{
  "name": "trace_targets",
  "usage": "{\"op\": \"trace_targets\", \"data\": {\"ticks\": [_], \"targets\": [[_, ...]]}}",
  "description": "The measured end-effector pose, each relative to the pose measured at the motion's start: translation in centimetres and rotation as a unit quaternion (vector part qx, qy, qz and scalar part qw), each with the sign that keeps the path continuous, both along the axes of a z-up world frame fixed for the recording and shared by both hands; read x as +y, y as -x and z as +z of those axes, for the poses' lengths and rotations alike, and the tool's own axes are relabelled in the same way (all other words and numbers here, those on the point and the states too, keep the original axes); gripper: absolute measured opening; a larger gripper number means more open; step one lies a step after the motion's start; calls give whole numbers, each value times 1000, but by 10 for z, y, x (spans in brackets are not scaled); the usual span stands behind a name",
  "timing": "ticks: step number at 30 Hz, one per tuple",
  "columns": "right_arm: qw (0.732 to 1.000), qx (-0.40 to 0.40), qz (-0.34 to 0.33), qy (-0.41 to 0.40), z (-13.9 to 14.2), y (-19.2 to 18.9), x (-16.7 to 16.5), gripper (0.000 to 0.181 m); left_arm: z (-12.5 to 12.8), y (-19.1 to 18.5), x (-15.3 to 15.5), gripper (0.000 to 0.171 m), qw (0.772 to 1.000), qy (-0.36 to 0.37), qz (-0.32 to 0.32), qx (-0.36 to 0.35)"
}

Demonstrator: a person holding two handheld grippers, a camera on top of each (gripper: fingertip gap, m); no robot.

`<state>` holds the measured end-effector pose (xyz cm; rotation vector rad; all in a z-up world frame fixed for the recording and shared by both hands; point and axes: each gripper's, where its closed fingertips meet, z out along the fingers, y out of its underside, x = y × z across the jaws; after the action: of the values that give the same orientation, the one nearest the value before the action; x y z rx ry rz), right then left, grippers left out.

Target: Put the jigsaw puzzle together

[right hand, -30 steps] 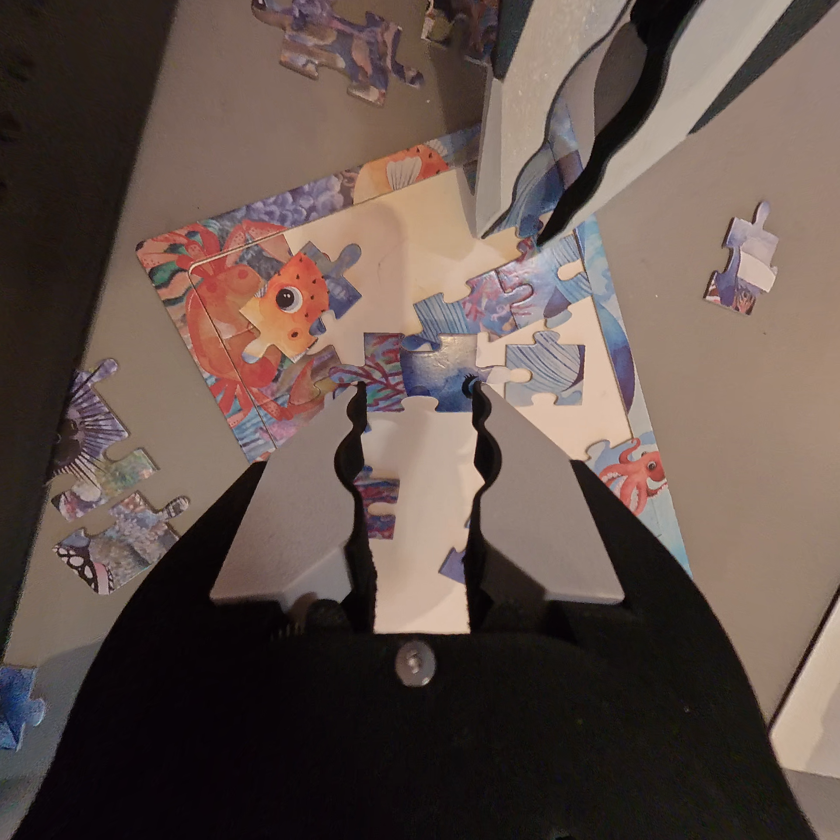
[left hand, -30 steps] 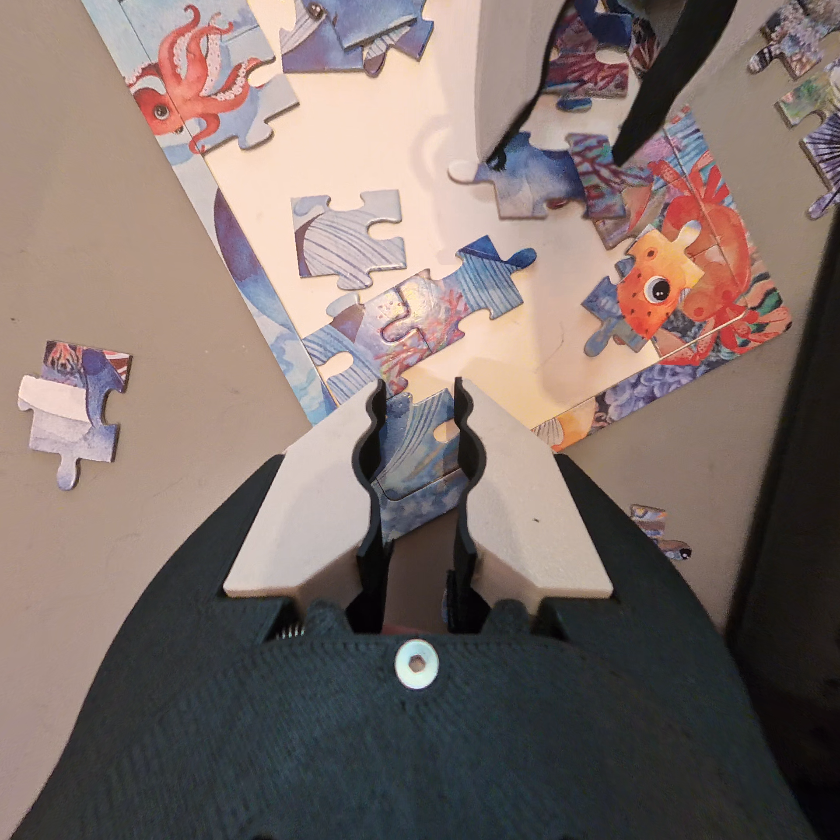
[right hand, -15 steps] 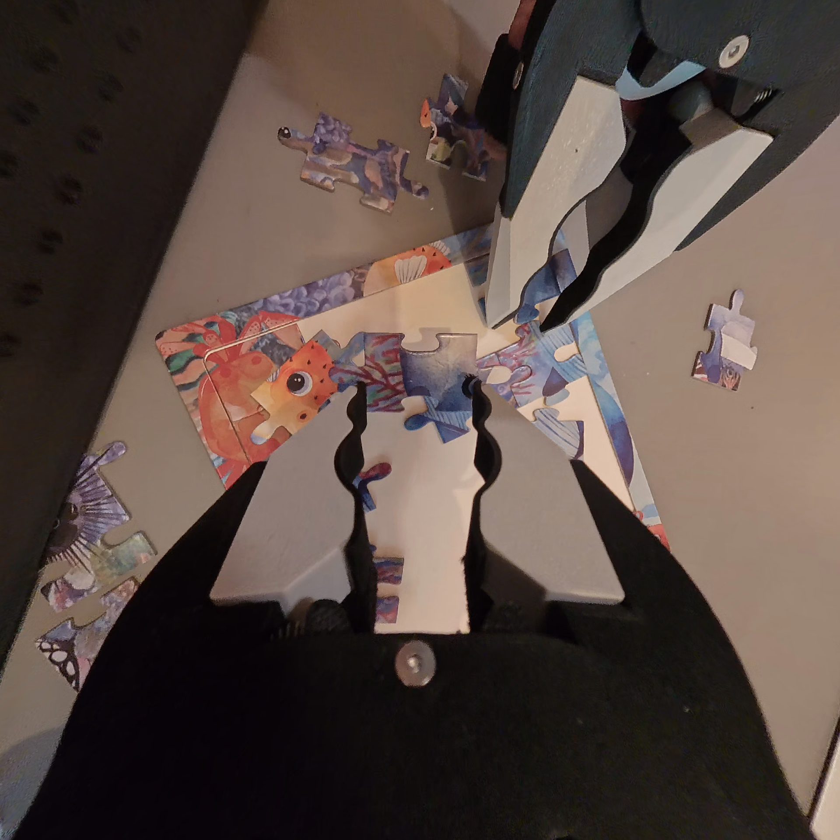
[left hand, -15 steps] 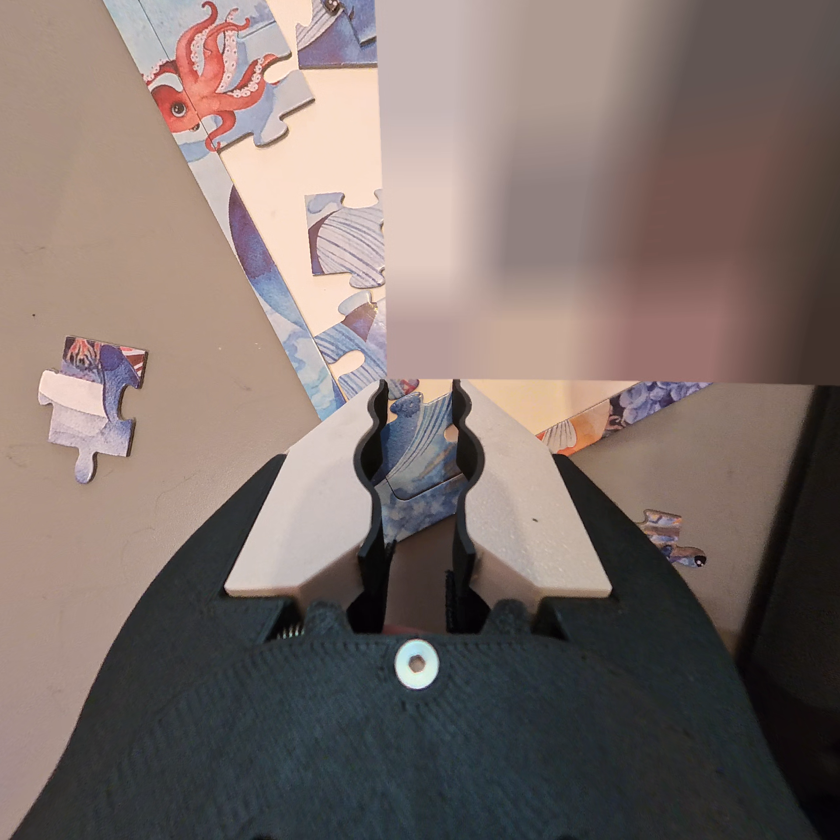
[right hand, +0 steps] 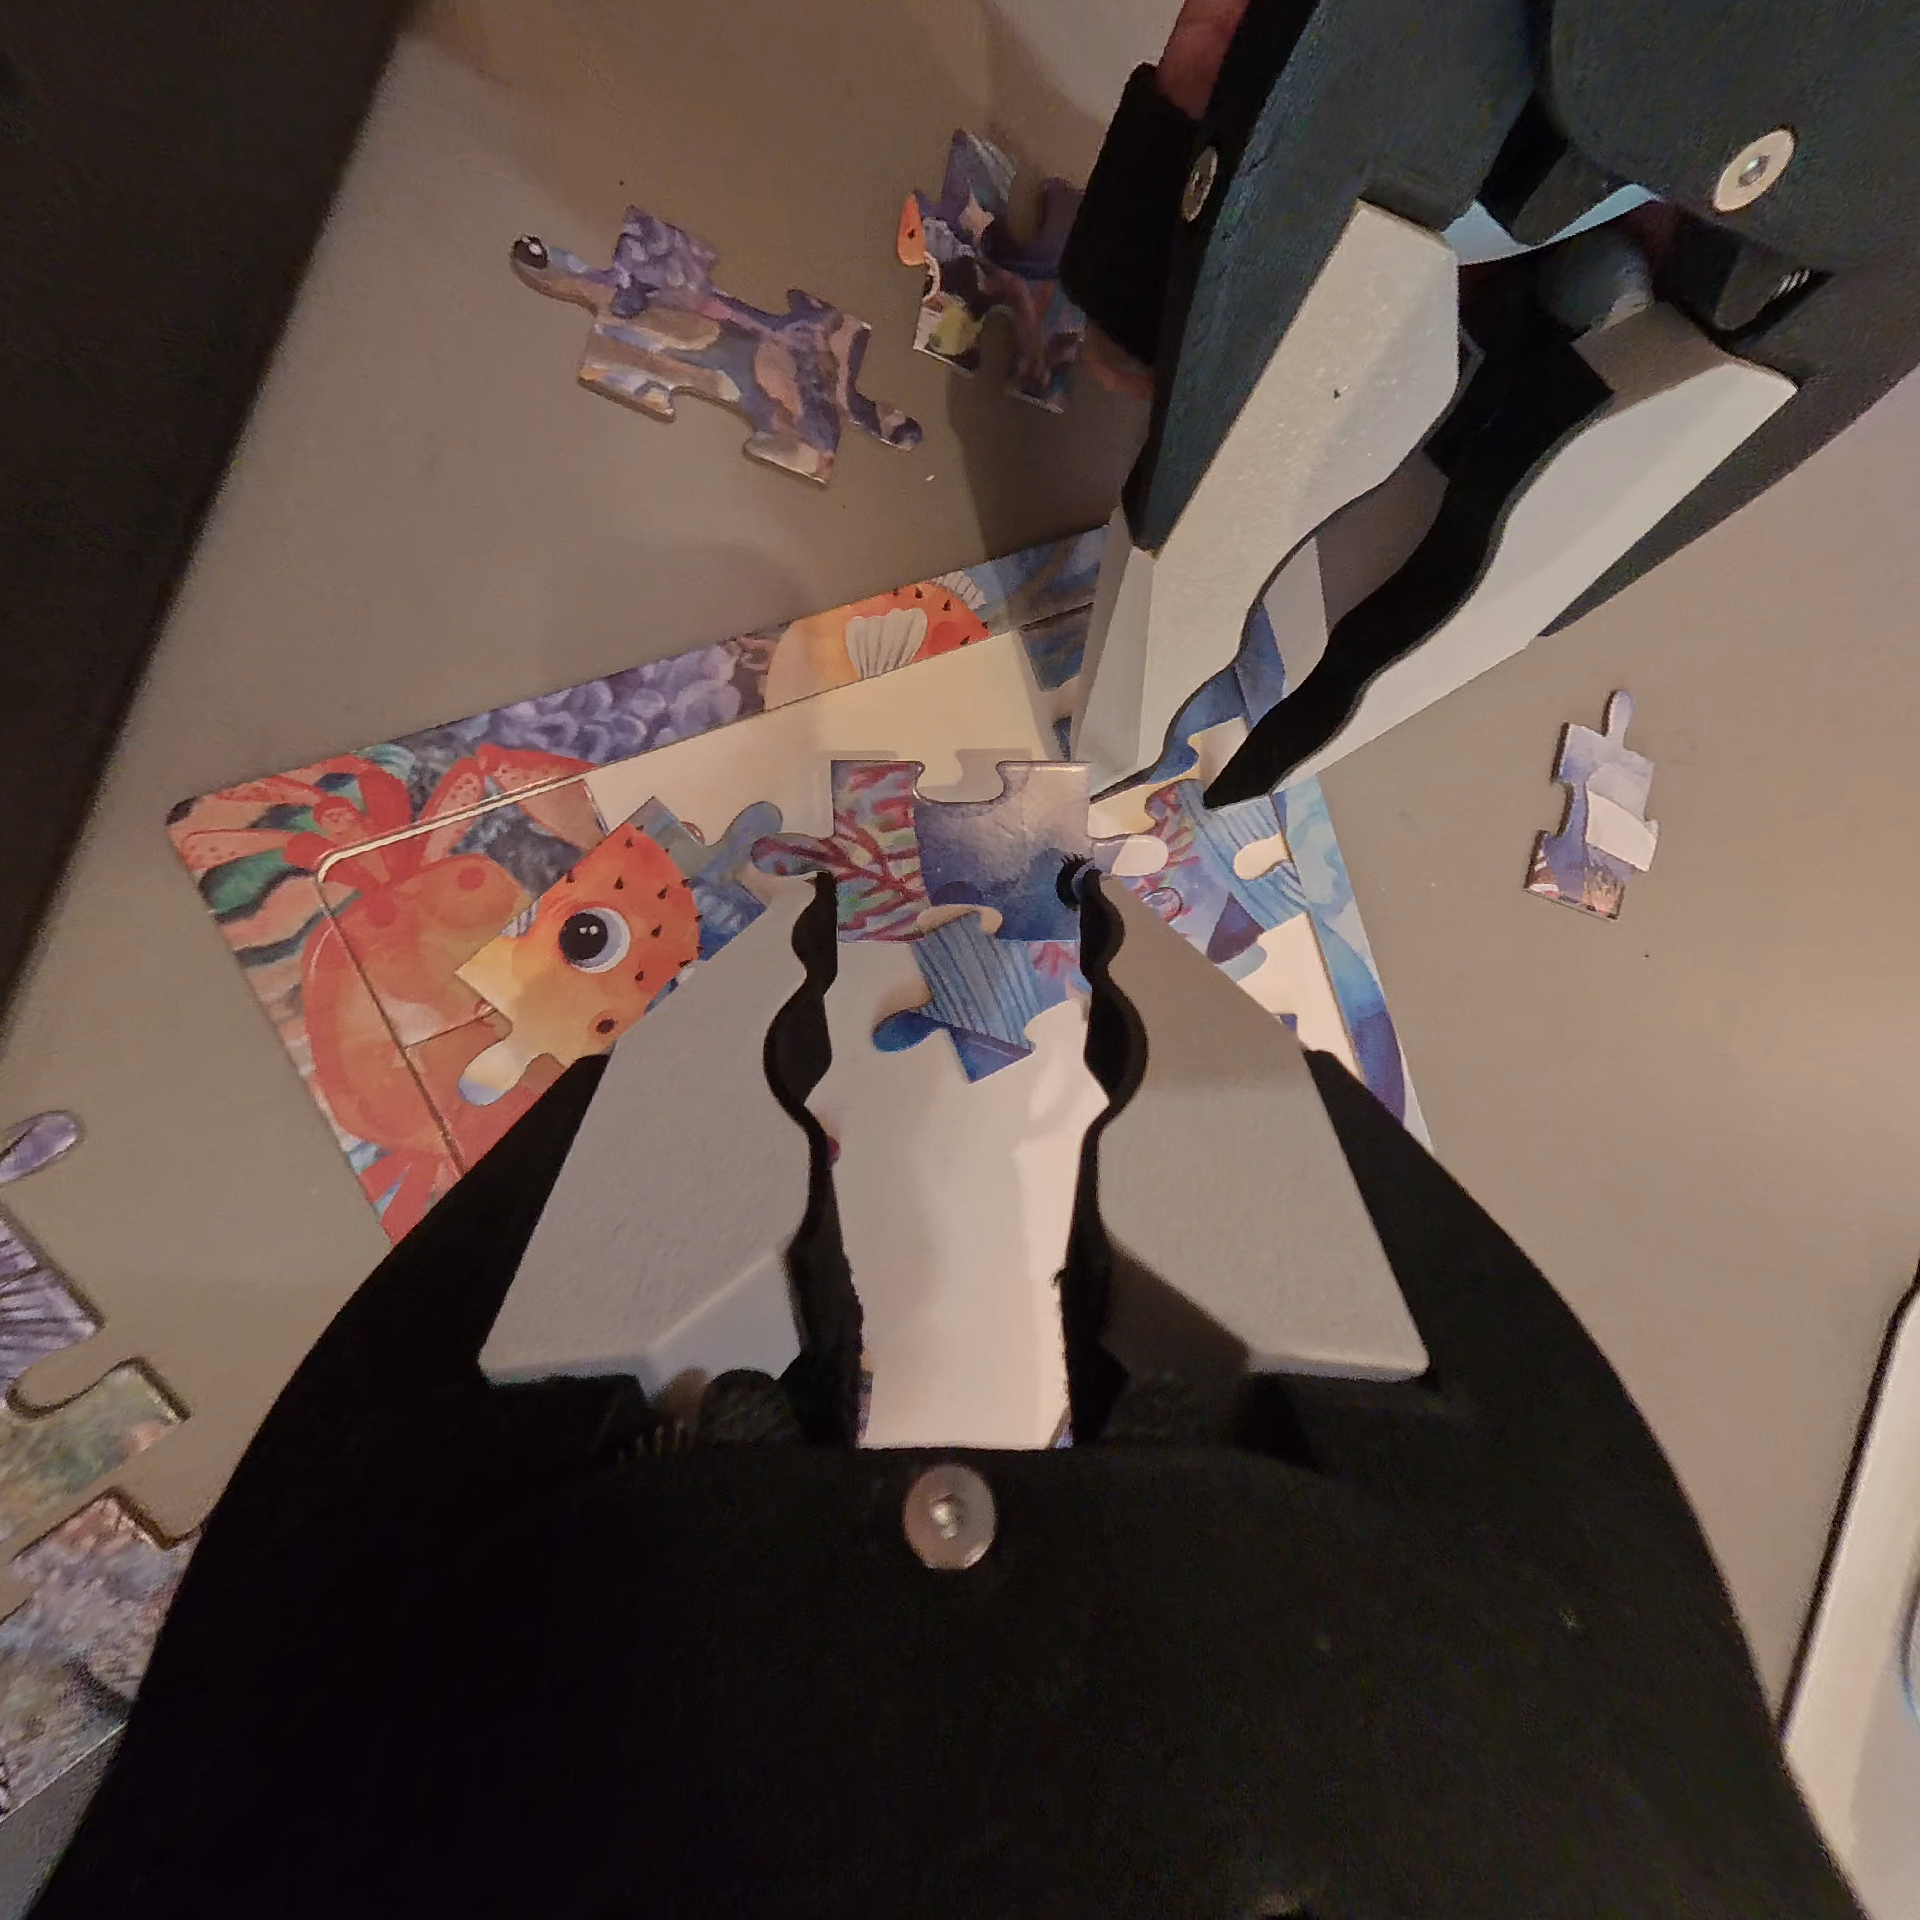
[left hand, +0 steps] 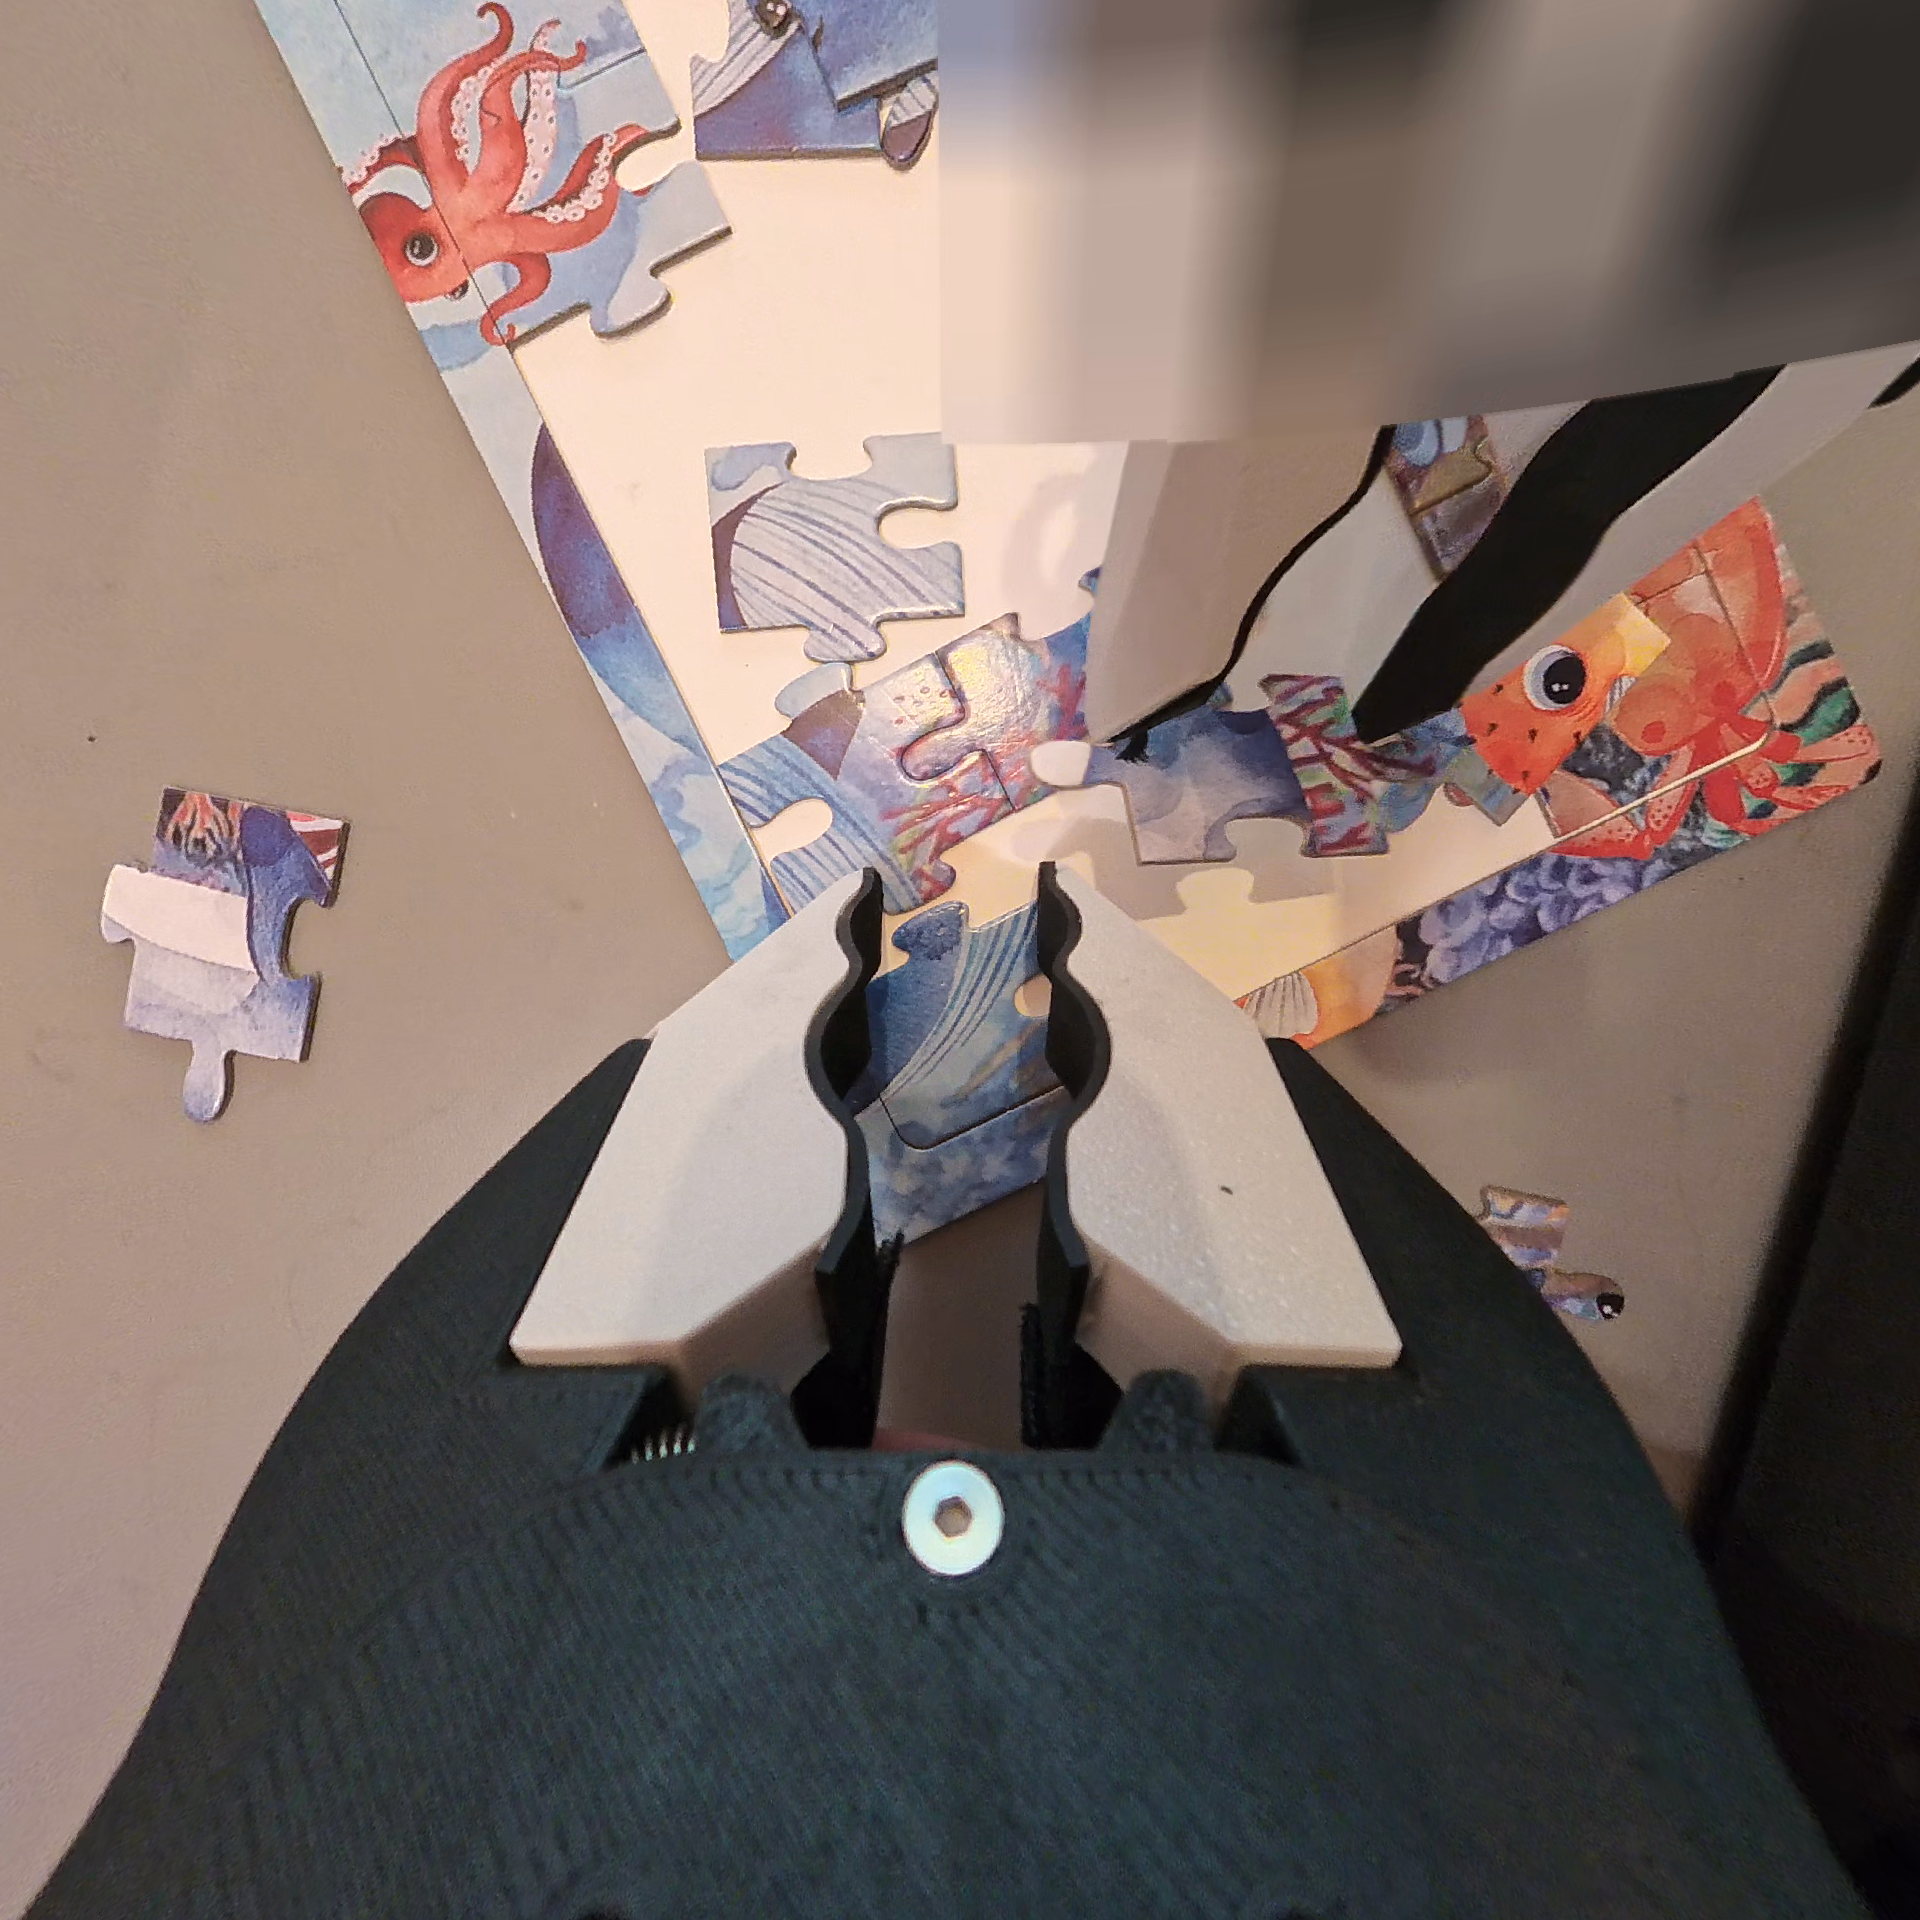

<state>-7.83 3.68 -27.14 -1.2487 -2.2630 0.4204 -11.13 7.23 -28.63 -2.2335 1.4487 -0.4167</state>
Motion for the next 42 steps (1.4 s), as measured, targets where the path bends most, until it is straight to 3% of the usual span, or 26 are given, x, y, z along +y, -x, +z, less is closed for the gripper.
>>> {"op": "trace_targets", "data": {"ticks": [7,17,42], "targets": [[999,21,-10,37,15,-2,2,49,0,0,0,28,1000,0,0,-1],[998,17,-50,21,28,-17,30,53,0,1,0,28,1000,0,0,-2],[994,-9,-110,8,27,-37,65,53,0,3,1,29,1000,-4,2,6]]}}
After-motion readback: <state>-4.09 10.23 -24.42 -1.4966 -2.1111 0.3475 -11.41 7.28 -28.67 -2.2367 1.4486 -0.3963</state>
